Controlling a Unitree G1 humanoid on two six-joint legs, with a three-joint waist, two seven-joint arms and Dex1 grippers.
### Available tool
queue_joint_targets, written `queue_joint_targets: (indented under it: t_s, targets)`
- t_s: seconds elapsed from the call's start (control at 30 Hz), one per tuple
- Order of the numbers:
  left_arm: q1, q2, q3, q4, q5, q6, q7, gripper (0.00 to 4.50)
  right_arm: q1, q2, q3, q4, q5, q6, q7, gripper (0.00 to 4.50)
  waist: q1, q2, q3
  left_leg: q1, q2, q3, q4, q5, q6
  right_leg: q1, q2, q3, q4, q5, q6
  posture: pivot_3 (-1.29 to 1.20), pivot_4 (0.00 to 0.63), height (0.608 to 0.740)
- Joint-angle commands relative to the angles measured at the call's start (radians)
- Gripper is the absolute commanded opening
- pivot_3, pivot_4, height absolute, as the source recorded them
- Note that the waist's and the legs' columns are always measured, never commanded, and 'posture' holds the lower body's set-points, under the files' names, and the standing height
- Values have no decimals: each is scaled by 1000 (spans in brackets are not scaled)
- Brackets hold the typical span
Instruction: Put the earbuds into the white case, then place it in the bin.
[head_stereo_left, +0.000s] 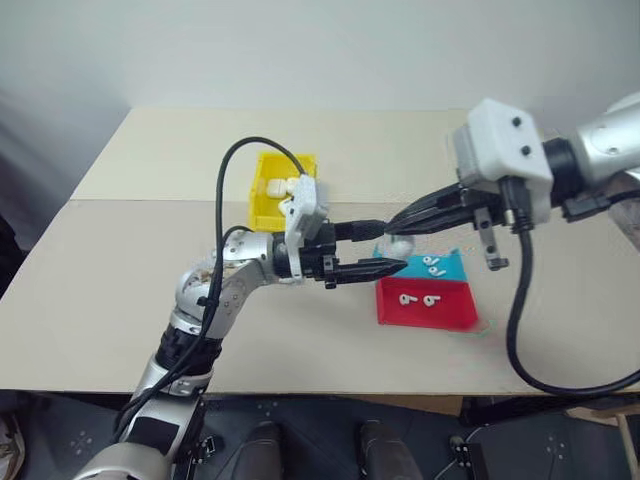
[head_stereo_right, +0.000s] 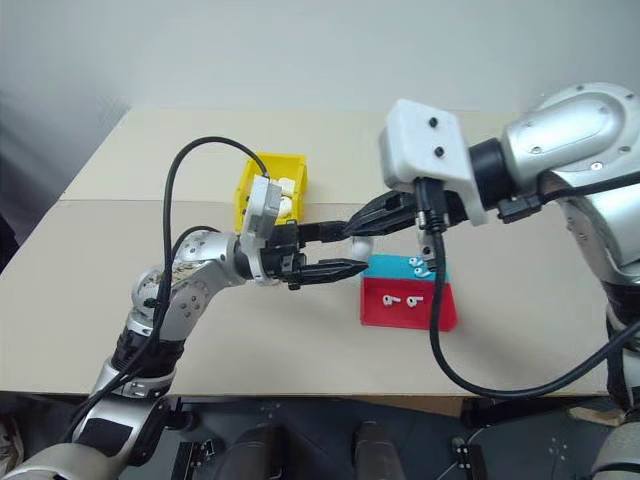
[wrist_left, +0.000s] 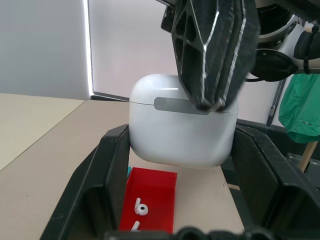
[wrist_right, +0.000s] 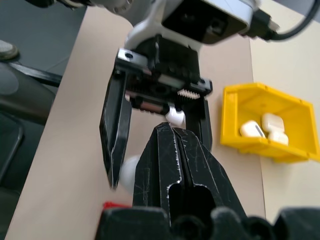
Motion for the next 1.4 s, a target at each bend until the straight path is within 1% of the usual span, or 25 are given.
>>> queue_joint_targets:
  t_s: [0.03, 0.13, 0.2, 0.27, 0.33, 0.4, 0.47, 0.53, 0.57, 0.63, 0.67, 0.73, 0.8, 0.9, 0.97, 1.0, 1.07, 1.1, 1.2, 1.27, 1.33, 1.4]
  targets:
    - [1, -5, 53, -71, -19, -35, 18, 2761, 55, -1, -173, -5, 67, 70, -64, 16, -5, 0, 0, 0, 0, 0, 0, 0, 0, 0, 0, 0, 1, 0, 0, 0, 150, 740]
    - [19, -19, 84, -93, -9, -42, 86, 2761, 128, 61, -367, 6, 176, 195, -227, 16, -1, 0, 0, 1, 0, 0, 0, 0, 0, 1, 1, 0, 2, 0, -1, 0, 150, 740]
    - [28, -34, 111, -104, 6, -42, 157, 2761, 230, 109, -488, -37, 218, 235, -335, 16, 2, 0, 0, 2, 0, 0, 1, 0, 0, 2, 0, 0, 1, 1, -1, 0, 150, 740]
    - [37, -40, 136, -116, 19, -31, 228, 2761, 337, 159, -575, -98, 259, 272, -429, 16, 4, 0, 0, 2, 0, -2, 1, 0, 0, 4, 0, -1, 0, 1, 0, 0, 150, 740]
    - [45, -65, 178, -111, 33, -24, 334, 2761, 456, 224, -620, -180, 288, 292, -527, 16, 6, 0, 0, 3, 0, -2, 1, 0, 0, 5, 0, -1, -1, 1, 0, 0, 150, 740]
    - [43, -79, 201, -104, 51, -8, 411, 2761, 512, 274, -627, -235, 314, 305, -608, 16, 5, 0, 0, 5, 0, -2, 1, 0, 0, 7, 0, -1, 0, 1, 0, 0, 150, 740]
    - [29, -92, 213, -74, 104, -7, 505, 2761, 539, 320, -595, -288, 310, 304, -688, 16, -1, 0, 0, 6, 0, -2, 1, 0, 0, 8, 0, -1, 1, 1, 0, 0, 150, 740]
    - [-21, -123, 214, 13, 215, -8, 671, 2761, 540, 373, -557, -317, 299, 317, -784, 16, -3, 0, 0, 9, 0, -2, 1, 0, 1, 11, 0, -1, 1, 0, 2, 0, 150, 740]
    - [-40, -134, 211, 47, 255, -8, 729, 2761, 537, 390, -548, -321, 302, 325, -819, 16, -2, -1, 0, 11, 0, -2, 1, 0, 1, 13, 1, -1, 0, -1, 4, 0, 150, 740]
    - [-117, -155, 188, 212, 376, -30, 864, 2761, 538, 430, -540, -325, 310, 325, -878, 16, -2, -1, 0, 12, 0, -3, 1, 1, 1, 14, 1, -1, 0, -3, 7, 0, 150, 740]
    - [-143, -162, 185, 271, 410, -43, 899, 2761, 537, 442, -534, -327, 311, 323, -896, 16, -1, -1, 0, 12, -1, -3, 1, 1, 1, 14, 1, -2, 0, -2, 7, 0, 150, 740]
    - [-229, -198, 218, 444, 438, -89, 980, 2761, 535, 457, -522, -339, 317, 322, -927, 16, 1, -1, 0, 10, -1, -3, 1, 1, 1, 13, 0, -2, -1, -2, 6, 0, 150, 740]
    - [-302, -218, 232, 608, 462, -157, 1007, 2761, 541, 460, -523, -357, 333, 322, -947, 16, 3, -1, 0, 7, -1, -3, 0, 1, 1, 12, 0, -2, -3, 1, 1, 0, 150, 740]
    - [-389, -230, 246, 811, 470, -224, 987, 2761, 549, 454, -526, -375, 352, 321, -965, 16, 3, -1, 0, 5, -1, -4, -1, 0, 2, 11, 0, -3, -5, 1, 1, 0, 150, 740]
    - [-437, -234, 260, 928, 469, -266, 970, 3483, 552, 448, -527, -382, 362, 319, -982, 0, 3, -1, 0, 4, -2, -4, -1, 0, 2, 10, 0, -4, -6, 1, 2, 0, 150, 740]
    - [-455, -233, 259, 976, 476, -291, 956, 3677, 554, 445, -530, -387, 369, 319, -989, 0, 3, -1, 0, 4, -2, -5, -1, 0, 2, 10, 0, -4, -7, 1, 2, 0, 150, 740]
    - [-480, -234, 267, 1036, 480, -334, 952, 4349, 561, 442, -538, -394, 382, 317, -998, 0, 2, -1, 0, 4, -2, -5, -1, 0, 2, 10, 0, -5, -6, 1, 2, 0, 150, 740]
    - [-490, -235, 275, 1056, 477, -348, 953, 4480, 565, 439, -539, -396, 389, 315, -1003, 0, 1, -1, 0, 4, -2, -5, -1, 0, 2, 11, 0, -5, -6, 1, 1, 0, 150, 740]
    - [-492, -226, 290, 1051, 468, -371, 939, 4480, 590, 428, -549, -401, 405, 306, -1016, 0, -1, -1, 0, 5, -1, -5, -1, 0, 2, 11, 0, -5, -5, 1, 1, 0, 150, 740]
    - [-471, -214, 295, 1010, 460, -382, 911, 4480, 600, 423, -551, -403, 413, 299, -1020, 0, -2, -1, 0, 5, -1, -5, -1, 0, 2, 11, 0, -5, -4, 1, 1, 0, 150, 740]
    - [-426, -194, 297, 928, 437, -380, 829, 4480, 612, 419, -546, -405, 403, 282, -1012, 0, -3, -1, 0, 5, -1, -5, -1, 0, 2, 11, 0, -5, -4, 1, 1, 0, 150, 740]
    - [-355, -166, 289, 797, 410, -375, 727, 4480, 638, 419, -528, -412, 362, 245, -1004, 0, -6, -1, 0, 6, -1, -5, -1, 0, 2, 11, 0, -4, -4, 1, 1, 0, 150, 740]
